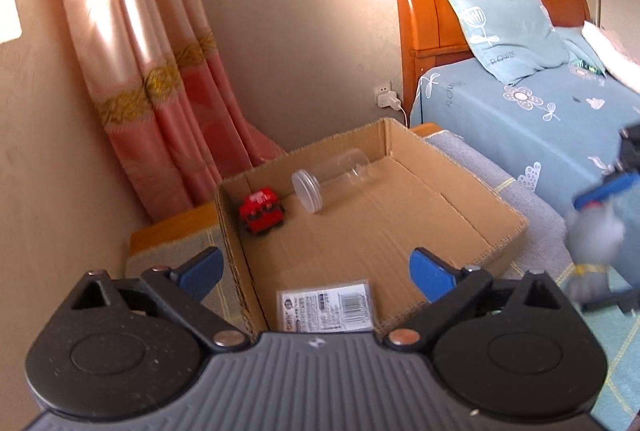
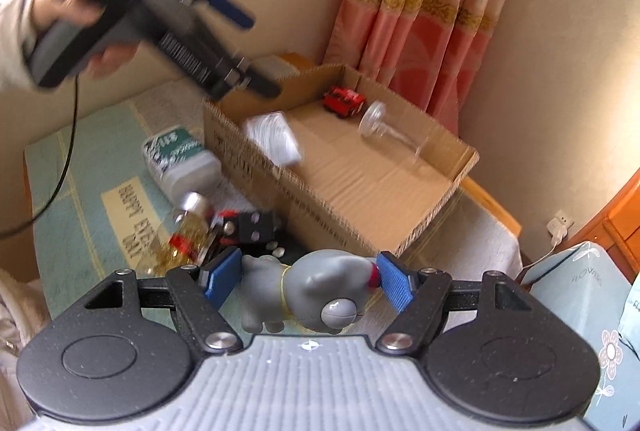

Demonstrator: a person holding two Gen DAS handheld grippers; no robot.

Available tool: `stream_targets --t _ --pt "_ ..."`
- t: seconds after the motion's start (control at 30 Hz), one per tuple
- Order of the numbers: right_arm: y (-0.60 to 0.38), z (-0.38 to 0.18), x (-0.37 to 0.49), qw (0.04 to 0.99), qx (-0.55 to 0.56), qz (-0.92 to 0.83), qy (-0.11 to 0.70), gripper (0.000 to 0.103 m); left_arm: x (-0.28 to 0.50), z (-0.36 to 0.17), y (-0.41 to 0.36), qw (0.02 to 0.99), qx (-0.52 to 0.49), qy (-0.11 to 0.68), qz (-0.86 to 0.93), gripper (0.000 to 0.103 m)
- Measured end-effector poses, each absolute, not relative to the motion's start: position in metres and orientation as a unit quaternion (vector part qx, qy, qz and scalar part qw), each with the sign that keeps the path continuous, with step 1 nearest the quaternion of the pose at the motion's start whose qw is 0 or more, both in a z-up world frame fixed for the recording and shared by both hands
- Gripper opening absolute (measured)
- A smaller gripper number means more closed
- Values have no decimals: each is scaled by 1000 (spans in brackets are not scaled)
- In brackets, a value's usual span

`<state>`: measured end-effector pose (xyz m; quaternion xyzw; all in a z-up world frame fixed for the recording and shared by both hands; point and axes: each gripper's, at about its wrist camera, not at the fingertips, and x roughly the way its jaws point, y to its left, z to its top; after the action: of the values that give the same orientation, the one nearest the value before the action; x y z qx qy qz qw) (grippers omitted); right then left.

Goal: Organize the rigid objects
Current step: 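Carry the case into the box and release it with the left gripper while the right gripper carries the dog, then lower the grey dog into the box and open the right gripper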

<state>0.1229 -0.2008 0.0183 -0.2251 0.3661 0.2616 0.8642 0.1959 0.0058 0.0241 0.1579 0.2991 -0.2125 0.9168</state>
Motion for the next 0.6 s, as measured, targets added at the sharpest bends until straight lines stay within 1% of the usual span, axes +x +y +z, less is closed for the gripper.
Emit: stream_targets --t 0.17,0.3,0.6 --pt "-197 32 142 874 -211 258 355 78 166 14 15 925 111 303 -200 99" --pt "-188 40 166 876 -199 254 357 78 139 6 22 930 76 309 -186 102" --pt "-147 32 249 869 -203 215 397 78 117 -11 41 936 62 324 -122 102"
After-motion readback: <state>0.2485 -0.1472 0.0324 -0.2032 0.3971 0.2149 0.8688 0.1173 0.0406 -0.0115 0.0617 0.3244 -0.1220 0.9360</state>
